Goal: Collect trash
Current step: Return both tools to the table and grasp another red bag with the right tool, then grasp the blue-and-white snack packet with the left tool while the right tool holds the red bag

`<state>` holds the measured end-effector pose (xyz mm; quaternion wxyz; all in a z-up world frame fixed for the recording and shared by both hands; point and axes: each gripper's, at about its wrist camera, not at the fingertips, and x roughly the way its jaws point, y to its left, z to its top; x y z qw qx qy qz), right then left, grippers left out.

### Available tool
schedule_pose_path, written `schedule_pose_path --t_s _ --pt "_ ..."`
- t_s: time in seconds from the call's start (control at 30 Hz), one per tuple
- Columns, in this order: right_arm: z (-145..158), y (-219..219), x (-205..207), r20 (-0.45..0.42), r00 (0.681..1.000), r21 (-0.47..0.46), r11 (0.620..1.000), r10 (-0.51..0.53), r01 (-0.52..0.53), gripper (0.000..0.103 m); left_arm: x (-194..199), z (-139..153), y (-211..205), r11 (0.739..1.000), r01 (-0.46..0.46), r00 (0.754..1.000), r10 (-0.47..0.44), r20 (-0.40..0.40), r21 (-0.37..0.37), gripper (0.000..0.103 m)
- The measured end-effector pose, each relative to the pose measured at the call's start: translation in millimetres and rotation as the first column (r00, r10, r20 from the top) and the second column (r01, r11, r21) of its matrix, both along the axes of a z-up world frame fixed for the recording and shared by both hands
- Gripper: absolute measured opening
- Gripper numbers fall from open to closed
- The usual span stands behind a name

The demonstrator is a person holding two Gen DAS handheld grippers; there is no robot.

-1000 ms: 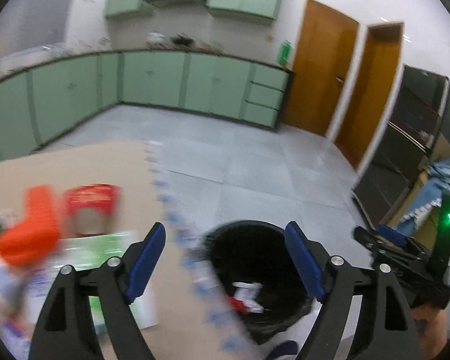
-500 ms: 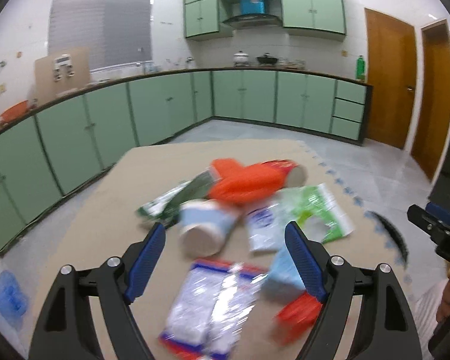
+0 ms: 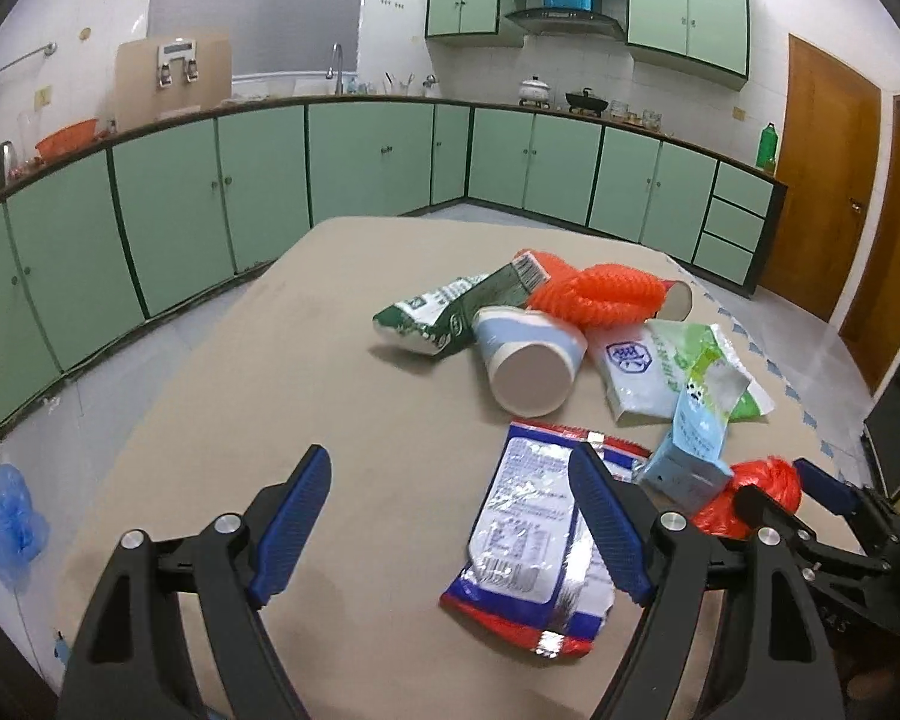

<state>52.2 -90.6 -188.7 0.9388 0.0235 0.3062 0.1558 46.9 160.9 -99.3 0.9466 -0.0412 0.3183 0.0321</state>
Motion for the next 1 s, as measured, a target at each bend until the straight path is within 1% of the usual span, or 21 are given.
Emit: schedule_pose_path --t_s 0.03,0.1,0.13,0.17,0.23,0.3,0.4,0.57,0.7,0.93,1.0 --pt "-1 1 1 -0.008 1.000 0.003 1.000 0.011 -0.011 0.061 1 -2 0 1.000 0.003 1.000 -0.004 -0.006 -0.005 0.080" --pt "-2 4 1 -0.023 0.999 0.002 1.000 0.030 -0.030 0.052 4 -7 1 1.000 0.014 1.000 -0.015 -0.026 -0.021 0.080" --pt "-2 5 0 -0.024 0.999 0.004 0.999 0.037 -0.037 0.044 4 -9 0 0.999 0.019 0.999 -0.020 -0.034 -0.031 0.080" --pt "-1 4 0 -0.025 0.999 0.005 0.999 0.044 -0.044 0.038 5 -11 -1 0.999 0.023 0.999 -0.025 -0.042 -0.041 0.080" --pt "1 2 0 -0.030 0.998 0.003 0.998 0.057 -0.057 0.033 6 -15 -4 0.998 0.034 0.998 -0.037 -0.053 -0.056 0.080" --pt "5 -2 -2 -0.027 0.998 0.003 0.998 0.056 -0.056 0.032 8 -18 -8 0.997 0.046 0.997 -0.050 -0.065 -0.060 0.080" --pt "13 -10 -2 -0.001 1.000 0.003 1.000 0.031 -0.031 0.032 12 -25 -15 0.996 0.062 0.994 -0.067 -0.091 -0.065 0.080" --pt "21 -23 2 0.017 1.000 0.015 1.000 0.002 -0.002 0.032 18 -37 -19 0.997 0.048 0.988 -0.057 -0.146 -0.063 0.080" --pt "15 -21 8 0.004 1.000 0.001 1.000 0.001 -0.001 0.032 20 -44 -16 0.997 0.031 0.985 -0.043 -0.167 -0.074 0.080" --pt "8 -17 16 -0.022 1.000 -0.012 1.000 0.004 -0.005 0.032 22 -46 -22 0.998 0.050 0.982 -0.058 -0.179 -0.050 0.080" --pt "7 -16 16 -0.028 1.000 -0.017 1.000 0.005 -0.006 0.032 22 -46 -25 0.997 0.058 0.981 -0.066 -0.181 -0.047 0.074"
